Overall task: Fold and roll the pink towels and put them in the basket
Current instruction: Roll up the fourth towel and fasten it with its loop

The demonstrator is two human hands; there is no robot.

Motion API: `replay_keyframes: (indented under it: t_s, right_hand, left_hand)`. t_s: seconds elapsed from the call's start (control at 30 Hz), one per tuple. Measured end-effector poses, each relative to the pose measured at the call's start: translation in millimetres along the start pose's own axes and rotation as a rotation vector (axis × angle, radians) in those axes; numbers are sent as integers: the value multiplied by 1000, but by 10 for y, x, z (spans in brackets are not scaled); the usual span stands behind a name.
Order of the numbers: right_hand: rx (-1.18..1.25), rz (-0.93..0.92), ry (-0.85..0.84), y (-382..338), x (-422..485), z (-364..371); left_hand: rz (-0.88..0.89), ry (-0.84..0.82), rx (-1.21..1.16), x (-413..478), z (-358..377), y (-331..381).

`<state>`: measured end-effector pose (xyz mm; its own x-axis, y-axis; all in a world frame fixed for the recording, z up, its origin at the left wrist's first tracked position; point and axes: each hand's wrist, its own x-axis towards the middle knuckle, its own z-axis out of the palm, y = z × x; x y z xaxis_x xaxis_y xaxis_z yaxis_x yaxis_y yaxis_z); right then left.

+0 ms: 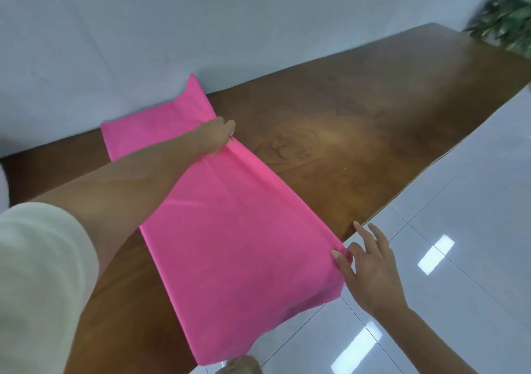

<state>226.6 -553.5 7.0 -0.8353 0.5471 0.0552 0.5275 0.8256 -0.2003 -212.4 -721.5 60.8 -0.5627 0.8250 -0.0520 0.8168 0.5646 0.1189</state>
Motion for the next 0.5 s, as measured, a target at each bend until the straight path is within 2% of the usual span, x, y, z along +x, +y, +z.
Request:
replay_keyframes:
  t_s: [0.2, 0.37, 0.5]
  right_hand:
    - [28, -37, 53, 201, -224, 105]
    - [460, 192, -39, 78, -435, -68]
    - [431, 178, -23, -29, -576, -226]
  left_hand:
    - [-40, 84, 24, -170, -232, 27]
    - [-81, 105, 36, -296, -482, 125]
    - [-101, 132, 38, -436, -646, 143]
